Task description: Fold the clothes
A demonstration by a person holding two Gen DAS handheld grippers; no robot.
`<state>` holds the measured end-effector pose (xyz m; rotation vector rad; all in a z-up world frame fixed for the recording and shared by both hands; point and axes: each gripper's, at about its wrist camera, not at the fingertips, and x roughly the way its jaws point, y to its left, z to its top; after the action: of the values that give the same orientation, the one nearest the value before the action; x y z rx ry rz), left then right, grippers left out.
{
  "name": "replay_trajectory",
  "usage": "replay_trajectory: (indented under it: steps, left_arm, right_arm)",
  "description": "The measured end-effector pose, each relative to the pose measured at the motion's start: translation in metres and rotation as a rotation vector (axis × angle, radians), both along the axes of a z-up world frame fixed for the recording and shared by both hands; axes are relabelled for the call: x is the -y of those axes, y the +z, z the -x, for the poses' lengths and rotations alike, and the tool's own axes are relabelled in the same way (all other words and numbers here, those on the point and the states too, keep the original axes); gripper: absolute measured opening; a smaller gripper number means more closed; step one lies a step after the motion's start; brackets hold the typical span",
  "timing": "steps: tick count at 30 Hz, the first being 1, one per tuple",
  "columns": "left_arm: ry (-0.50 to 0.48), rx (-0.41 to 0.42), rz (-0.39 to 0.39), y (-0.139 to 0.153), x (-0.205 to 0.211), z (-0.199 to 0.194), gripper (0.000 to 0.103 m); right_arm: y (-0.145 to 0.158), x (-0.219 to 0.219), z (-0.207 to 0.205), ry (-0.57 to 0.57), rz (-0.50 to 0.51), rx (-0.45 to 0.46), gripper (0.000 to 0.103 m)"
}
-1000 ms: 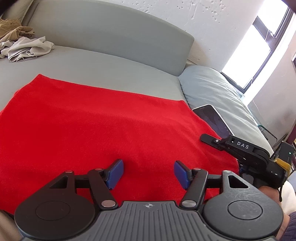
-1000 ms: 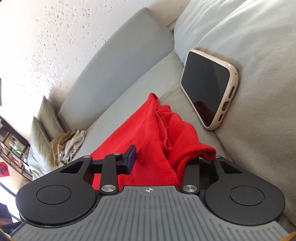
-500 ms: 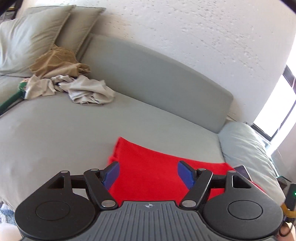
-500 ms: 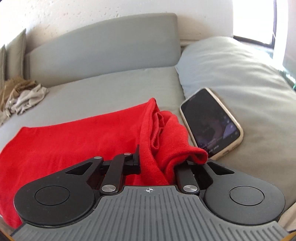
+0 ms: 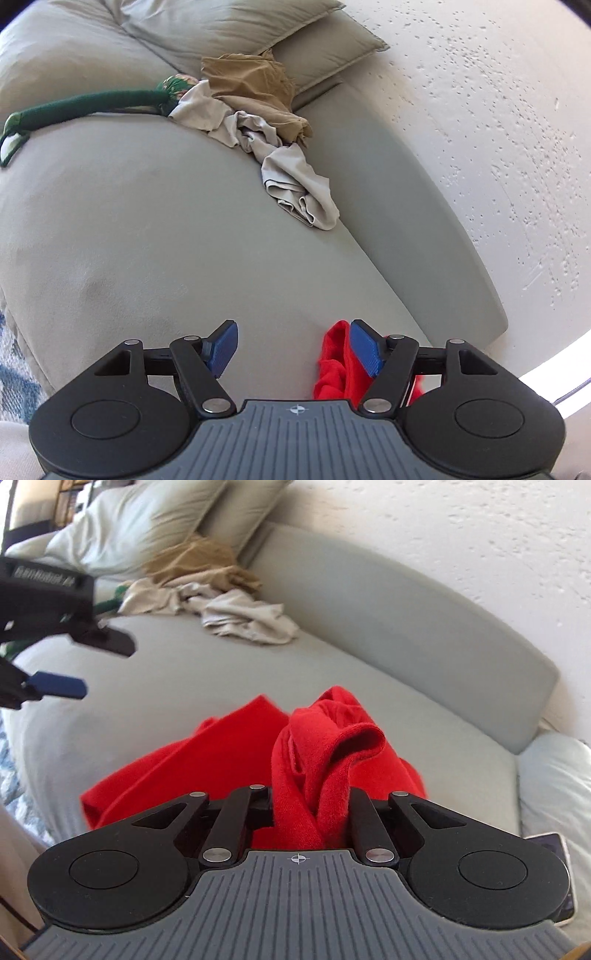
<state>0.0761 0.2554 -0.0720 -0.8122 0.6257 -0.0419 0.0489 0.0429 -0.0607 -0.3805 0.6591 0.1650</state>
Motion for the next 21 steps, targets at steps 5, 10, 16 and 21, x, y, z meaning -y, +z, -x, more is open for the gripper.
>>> replay_trajectory:
  steps: [5,10,16,21]
  left_arm:
    - [-0.019,-0.008,-0.031,-0.002,0.002,-0.001,0.064]
    - [-0.027,-0.007,-0.029,-0.003,0.007,-0.001,0.064]
    - [-0.024,-0.017,-0.035,-0.004,0.006,-0.003,0.064]
    - [-0.012,-0.025,-0.030,-0.005,0.003,-0.001,0.064]
  right_arm:
    - [-0.016,-0.011,0.003,0.018,0.025,-0.031,0.012]
    - [0.014,0.008,-0.008,-0.087,-0.171,-0.071,0.012]
    - [0.031,0.003,-0.013,-0.081,-0.238,-0.076,0.012]
    - [0.030,-0.006,-0.013,-0.056,-0.240,-0.092,0.012]
